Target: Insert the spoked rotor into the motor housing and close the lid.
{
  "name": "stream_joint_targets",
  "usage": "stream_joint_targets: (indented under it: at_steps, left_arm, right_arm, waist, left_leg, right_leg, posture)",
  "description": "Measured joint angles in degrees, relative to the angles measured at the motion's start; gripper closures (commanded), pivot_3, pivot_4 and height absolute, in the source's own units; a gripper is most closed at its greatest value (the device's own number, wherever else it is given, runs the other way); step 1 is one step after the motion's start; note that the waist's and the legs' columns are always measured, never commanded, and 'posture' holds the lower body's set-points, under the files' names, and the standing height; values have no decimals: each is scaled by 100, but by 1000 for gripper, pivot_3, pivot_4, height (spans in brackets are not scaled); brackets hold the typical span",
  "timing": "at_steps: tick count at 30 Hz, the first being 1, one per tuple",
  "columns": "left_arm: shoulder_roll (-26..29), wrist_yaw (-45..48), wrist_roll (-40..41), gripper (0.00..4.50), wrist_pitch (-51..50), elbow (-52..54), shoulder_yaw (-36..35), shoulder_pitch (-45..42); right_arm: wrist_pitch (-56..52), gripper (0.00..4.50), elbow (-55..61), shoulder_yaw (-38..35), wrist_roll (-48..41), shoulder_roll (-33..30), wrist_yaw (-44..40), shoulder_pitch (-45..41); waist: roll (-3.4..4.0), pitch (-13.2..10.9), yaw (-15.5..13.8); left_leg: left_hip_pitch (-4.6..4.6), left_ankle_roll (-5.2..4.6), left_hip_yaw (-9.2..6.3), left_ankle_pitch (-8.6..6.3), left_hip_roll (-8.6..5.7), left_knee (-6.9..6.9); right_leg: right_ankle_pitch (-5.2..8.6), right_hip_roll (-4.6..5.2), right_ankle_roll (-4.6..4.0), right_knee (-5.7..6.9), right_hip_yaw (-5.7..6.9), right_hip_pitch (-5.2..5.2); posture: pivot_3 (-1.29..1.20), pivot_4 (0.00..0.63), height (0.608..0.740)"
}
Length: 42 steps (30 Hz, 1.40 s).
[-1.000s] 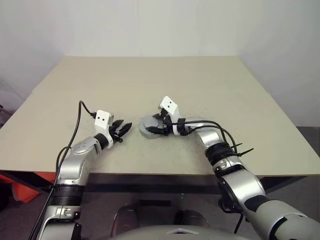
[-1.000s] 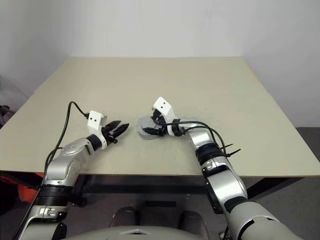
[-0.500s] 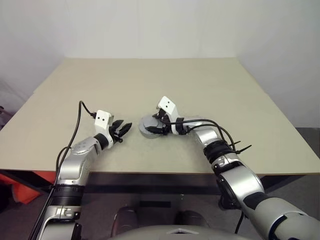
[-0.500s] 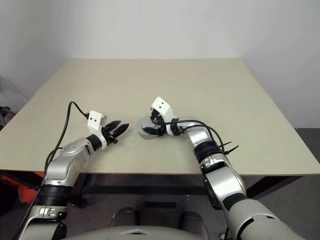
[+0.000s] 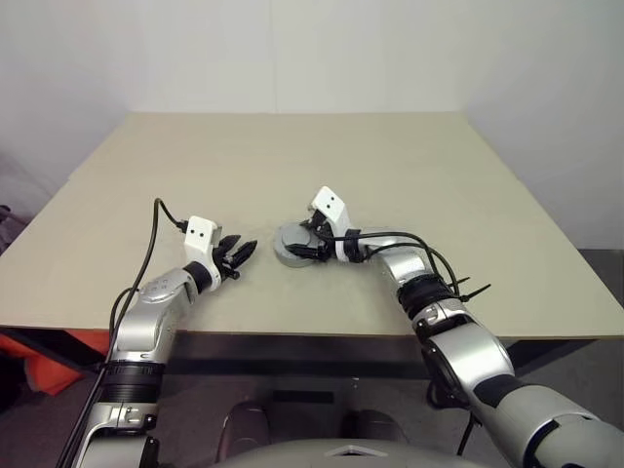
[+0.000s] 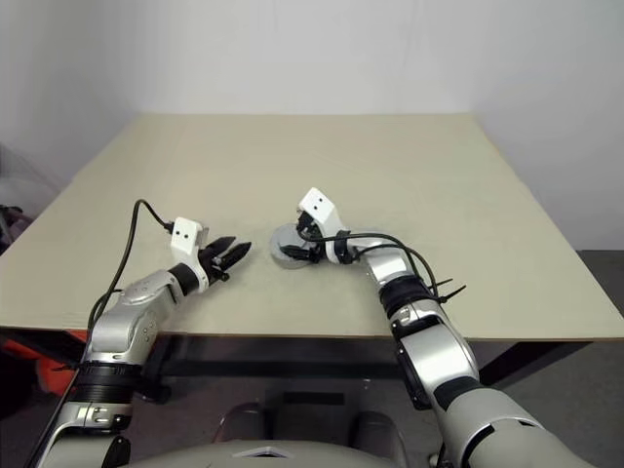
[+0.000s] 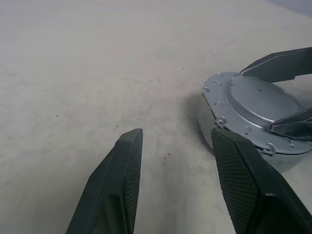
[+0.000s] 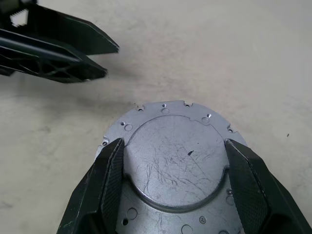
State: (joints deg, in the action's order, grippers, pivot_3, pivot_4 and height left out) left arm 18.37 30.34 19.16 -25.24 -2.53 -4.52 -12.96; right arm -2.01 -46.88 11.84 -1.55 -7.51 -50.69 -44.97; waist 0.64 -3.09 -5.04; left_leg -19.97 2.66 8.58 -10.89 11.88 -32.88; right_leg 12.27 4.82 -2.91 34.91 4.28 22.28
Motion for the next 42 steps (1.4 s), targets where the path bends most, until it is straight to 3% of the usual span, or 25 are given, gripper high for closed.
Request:
stream_joint_targets:
  at_steps: [21, 42]
  left_arm:
    - [-3, 15, 2, 2129, 0, 0, 0, -6]
    - [-2, 11, 0, 2129, 0, 0, 0, -6]
  right_arm:
    - [1, 1392, 395, -81, -145, -24, -312, 186]
    - [180, 1392, 287, 20, 116, -69, -193, 161]
  waist:
    - [0, -1, 98]
    - [-1, 0, 93]
  left_leg:
    - [-71, -10, 1, -6, 0, -10]
    - [-58, -10, 0, -6, 0, -17]
  right_leg:
    - [2, -20, -16, -6, 0, 70]
    - [1, -19, -16, -1, 0, 54]
  posture:
    - [0, 0, 740]
    - [0, 0, 740]
